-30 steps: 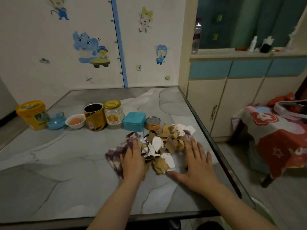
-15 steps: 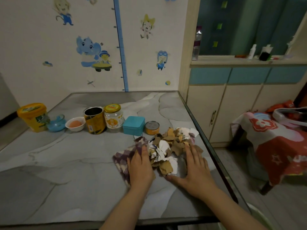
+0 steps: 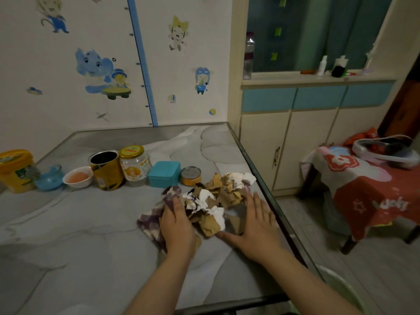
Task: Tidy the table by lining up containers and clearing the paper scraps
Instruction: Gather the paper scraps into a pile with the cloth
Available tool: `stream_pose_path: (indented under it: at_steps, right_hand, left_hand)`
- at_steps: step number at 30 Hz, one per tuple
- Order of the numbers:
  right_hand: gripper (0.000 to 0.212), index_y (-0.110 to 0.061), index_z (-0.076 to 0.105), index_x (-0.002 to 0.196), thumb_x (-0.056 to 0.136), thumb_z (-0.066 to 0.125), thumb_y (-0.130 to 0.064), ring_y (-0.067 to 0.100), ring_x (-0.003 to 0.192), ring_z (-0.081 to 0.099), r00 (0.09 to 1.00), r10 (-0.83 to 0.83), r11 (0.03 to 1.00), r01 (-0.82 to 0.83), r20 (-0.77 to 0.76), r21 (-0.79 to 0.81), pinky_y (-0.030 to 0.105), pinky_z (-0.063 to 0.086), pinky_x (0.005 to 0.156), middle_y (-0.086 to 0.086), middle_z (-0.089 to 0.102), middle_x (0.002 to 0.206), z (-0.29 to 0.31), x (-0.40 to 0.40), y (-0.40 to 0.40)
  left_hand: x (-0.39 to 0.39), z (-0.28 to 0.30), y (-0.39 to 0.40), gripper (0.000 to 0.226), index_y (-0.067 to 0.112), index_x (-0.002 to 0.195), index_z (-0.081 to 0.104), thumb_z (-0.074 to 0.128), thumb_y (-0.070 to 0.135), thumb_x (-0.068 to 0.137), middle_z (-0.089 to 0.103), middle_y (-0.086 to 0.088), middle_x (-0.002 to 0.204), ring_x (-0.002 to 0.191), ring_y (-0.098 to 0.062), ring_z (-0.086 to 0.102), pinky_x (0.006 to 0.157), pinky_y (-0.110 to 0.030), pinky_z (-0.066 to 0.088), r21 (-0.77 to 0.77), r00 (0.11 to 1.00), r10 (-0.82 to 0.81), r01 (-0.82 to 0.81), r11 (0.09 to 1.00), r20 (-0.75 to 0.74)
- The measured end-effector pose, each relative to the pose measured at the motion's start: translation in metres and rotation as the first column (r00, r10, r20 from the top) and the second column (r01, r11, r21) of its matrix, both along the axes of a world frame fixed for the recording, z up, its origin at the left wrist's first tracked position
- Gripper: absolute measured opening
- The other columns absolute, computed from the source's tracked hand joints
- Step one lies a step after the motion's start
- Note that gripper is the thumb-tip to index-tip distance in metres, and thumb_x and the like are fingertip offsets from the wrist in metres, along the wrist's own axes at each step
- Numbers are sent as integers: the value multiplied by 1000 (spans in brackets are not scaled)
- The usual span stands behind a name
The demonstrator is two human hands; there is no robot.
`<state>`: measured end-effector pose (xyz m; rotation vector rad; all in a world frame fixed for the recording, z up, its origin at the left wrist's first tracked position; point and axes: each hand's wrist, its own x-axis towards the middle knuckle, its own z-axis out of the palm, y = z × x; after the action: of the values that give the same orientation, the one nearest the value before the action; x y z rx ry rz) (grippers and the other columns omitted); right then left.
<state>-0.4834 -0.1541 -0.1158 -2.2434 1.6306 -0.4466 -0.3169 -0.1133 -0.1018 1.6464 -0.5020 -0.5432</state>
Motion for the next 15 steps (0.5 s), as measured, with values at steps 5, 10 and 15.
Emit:
stream_pose_path:
  at_steps: [5,10,15]
  right_hand:
    - [133,-24,-35,144,61,45,-92,26,147,-19,1000,-7,1000,7,-4,-20,50,-4,119,0,-30,157,-2,9,-9]
    - [132,-22,-31,146,62,42,-93,28,147,-18,1000,-12,1000,12,-13,-2,52,-2,119,1,-31,157,-2,17,-16]
    - [130,-20,-27,149,65,46,-89,26,147,-16,999,-10,1000,10,53,2,48,-1,119,2,-26,159,-2,20,-14]
  left_hand:
    - [-1,-2,-12,62,13,144,40,31,53,97,38,-10,151,138,-29,35,116,-44,27,-6,999,43,-43,999,21]
    - [-9,14,-13,56,14,146,37,31,46,100,37,-9,152,139,-27,33,112,-35,25,-53,997,51,-53,997,-53]
    - [-14,31,-5,56,16,149,32,29,45,102,32,-9,155,141,-27,29,111,-32,23,-59,982,71,-82,995,-178]
